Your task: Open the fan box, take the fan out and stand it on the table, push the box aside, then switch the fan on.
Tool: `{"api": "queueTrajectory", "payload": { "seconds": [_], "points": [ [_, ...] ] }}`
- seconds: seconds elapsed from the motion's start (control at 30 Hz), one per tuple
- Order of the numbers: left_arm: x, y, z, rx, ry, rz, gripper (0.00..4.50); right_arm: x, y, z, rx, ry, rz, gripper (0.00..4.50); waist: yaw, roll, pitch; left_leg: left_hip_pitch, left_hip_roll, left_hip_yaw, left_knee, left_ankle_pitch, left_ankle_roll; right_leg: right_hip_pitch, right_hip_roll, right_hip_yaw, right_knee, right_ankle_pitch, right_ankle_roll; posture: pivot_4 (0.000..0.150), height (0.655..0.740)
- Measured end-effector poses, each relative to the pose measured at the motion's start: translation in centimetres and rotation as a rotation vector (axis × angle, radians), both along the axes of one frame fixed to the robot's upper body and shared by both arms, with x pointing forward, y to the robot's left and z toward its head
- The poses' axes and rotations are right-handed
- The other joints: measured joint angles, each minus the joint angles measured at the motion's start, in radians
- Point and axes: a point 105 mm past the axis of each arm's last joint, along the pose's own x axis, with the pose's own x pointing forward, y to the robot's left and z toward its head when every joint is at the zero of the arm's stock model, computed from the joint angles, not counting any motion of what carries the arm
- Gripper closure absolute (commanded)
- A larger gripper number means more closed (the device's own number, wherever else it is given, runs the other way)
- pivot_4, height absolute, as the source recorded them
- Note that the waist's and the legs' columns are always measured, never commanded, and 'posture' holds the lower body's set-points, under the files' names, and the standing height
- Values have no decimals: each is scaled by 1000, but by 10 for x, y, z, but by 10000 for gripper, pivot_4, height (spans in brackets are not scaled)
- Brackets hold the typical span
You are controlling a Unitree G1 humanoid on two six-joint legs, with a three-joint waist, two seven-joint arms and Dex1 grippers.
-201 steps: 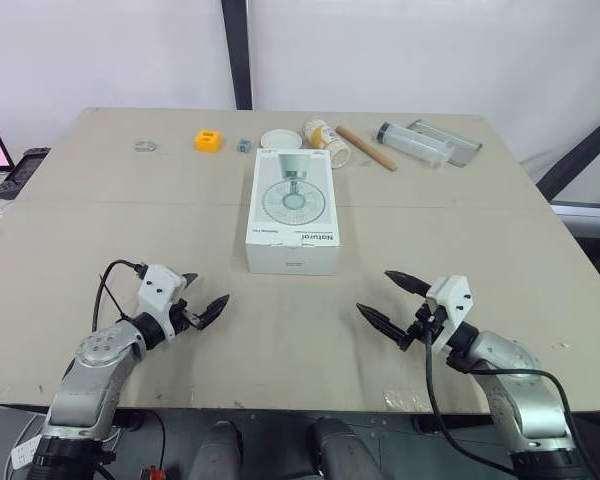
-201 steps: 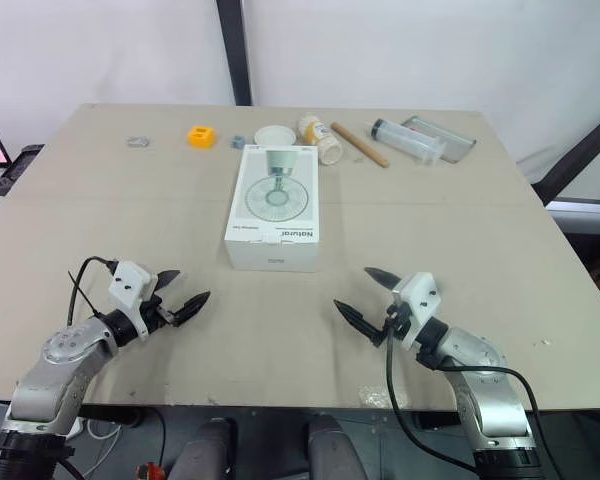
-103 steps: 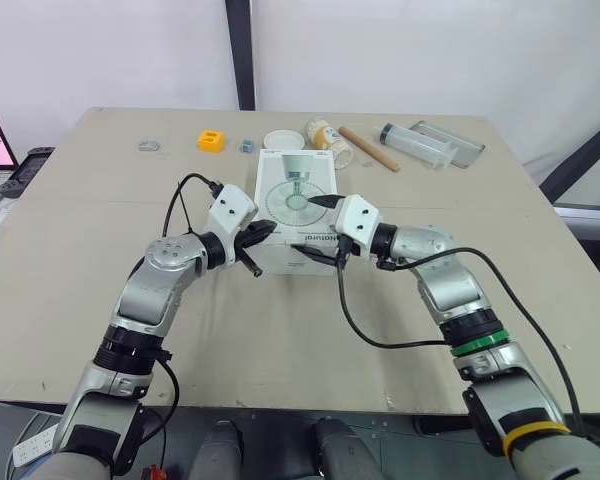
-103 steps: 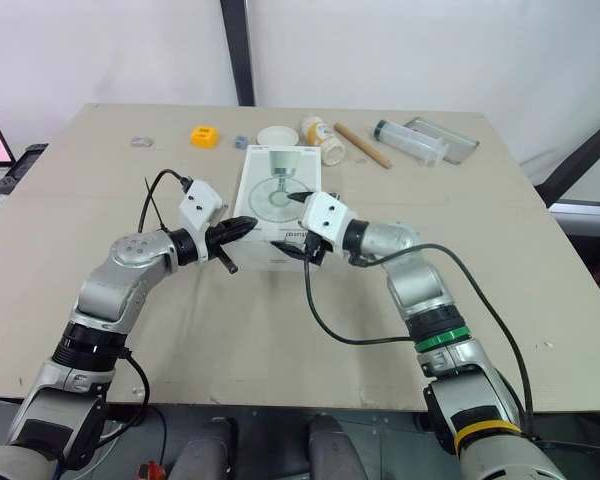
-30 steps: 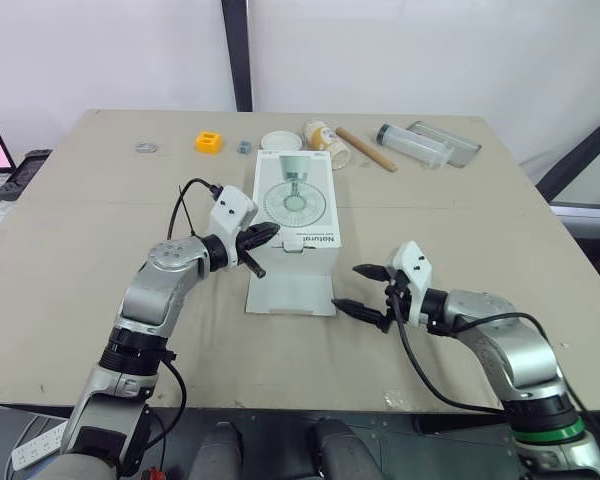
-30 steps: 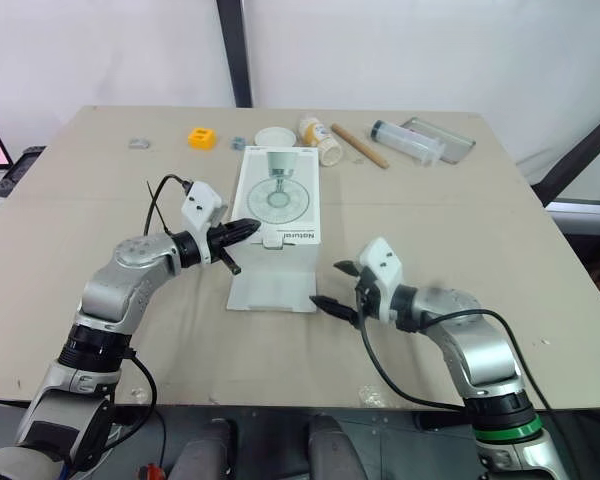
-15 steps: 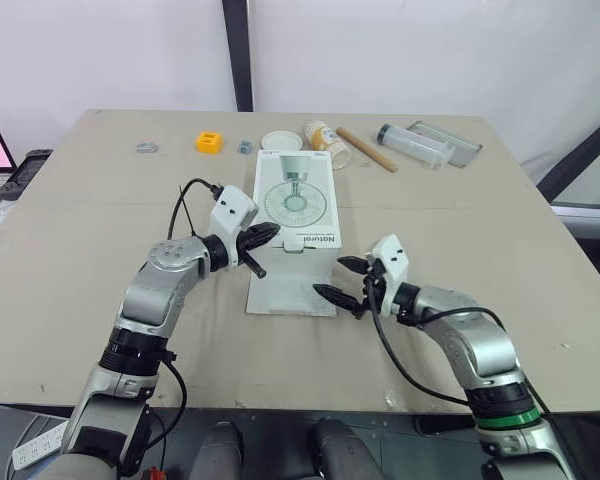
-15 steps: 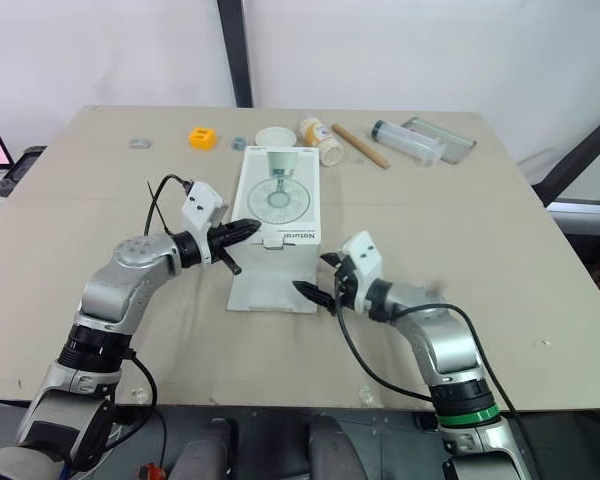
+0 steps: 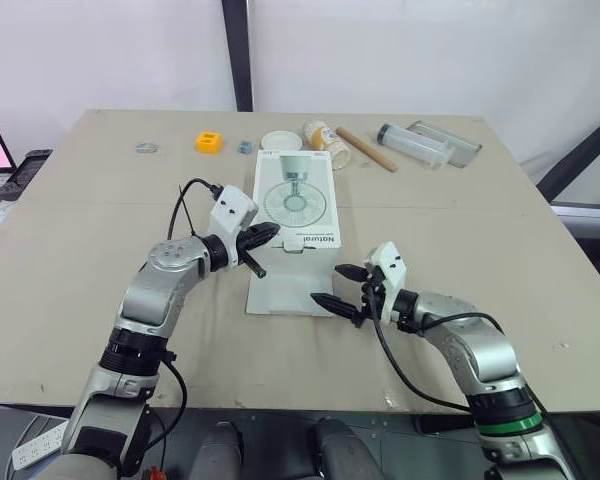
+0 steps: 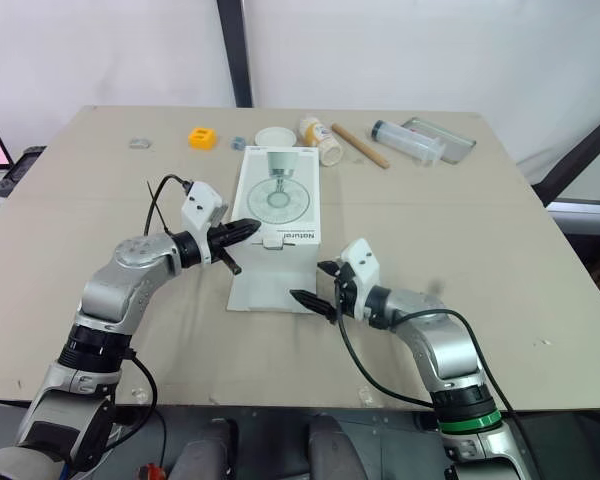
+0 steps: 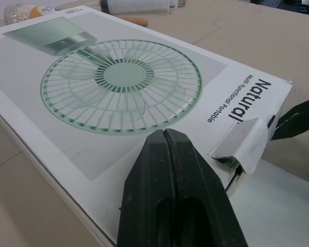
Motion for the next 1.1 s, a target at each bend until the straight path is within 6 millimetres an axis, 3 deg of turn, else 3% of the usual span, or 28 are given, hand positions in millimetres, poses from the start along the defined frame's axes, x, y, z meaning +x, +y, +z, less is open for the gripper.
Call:
{"api": "queueTrajectory", "payload": {
  "seconds": [0.83, 1.1],
  "points": [
    [0, -6, 0, -8, 2, -12, 44585, -18, 8, 9, 92, 54, 76, 0, 0, 0, 0, 0, 0, 0, 0, 0, 0, 0, 0, 0, 0, 0, 0, 1500, 7400],
    [4, 0, 8, -4, 5, 0, 44585, -33, 13, 35, 159, 38, 127, 0, 0, 0, 1, -2, 0, 0, 0, 0, 0, -2, 0, 0, 0, 0, 0, 1500, 7400]
  ]
}}
